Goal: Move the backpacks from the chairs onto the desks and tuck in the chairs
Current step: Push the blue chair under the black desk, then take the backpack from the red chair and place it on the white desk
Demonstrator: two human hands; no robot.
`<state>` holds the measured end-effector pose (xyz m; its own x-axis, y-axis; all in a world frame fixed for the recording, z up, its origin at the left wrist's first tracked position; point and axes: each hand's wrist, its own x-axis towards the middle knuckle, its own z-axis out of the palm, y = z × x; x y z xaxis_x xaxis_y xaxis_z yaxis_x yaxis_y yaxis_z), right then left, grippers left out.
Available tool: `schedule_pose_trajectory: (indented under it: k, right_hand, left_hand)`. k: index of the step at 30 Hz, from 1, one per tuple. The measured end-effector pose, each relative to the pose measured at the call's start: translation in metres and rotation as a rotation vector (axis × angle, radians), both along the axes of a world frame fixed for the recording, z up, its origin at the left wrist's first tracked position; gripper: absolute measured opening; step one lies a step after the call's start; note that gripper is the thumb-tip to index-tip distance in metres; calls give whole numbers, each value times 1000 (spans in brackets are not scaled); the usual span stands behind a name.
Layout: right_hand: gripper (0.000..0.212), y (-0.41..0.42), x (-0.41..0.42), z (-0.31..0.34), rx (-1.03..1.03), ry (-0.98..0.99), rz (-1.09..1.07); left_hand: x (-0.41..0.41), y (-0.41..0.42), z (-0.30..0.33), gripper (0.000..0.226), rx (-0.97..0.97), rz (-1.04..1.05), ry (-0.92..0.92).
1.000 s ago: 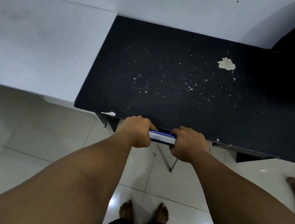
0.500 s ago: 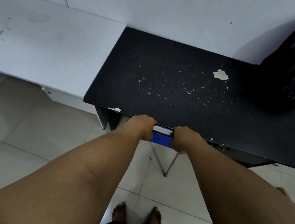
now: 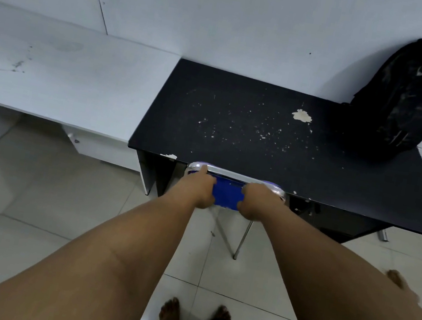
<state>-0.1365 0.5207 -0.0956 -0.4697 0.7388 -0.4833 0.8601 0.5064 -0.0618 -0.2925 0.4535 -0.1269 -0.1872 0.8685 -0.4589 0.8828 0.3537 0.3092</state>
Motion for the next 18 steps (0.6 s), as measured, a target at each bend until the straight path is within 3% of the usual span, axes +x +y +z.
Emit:
schedule_pose_trajectory:
  k: [3,6,9,13,18]
  right_hand:
    - [16,-22,7,-14,-104,56,-74]
    - [28,-53,18,-35,-179,95,-139]
    - [40,-97,38,-60,-246,112,-167]
    - [49,-170,73,-103,-415,65,-98]
    - [42,-252,127,-145,-626,-76,-96]
  left_hand:
    - [11,-27,-2,33,-32,54,-73]
    - [23,-64,-15,44,-117,111,-161]
    - [34,-118,-40,48,-216,77,-90]
    - [56,-199,-73,56,-445,19,-94]
    - [74,-279,-96,54,-494,169,-163]
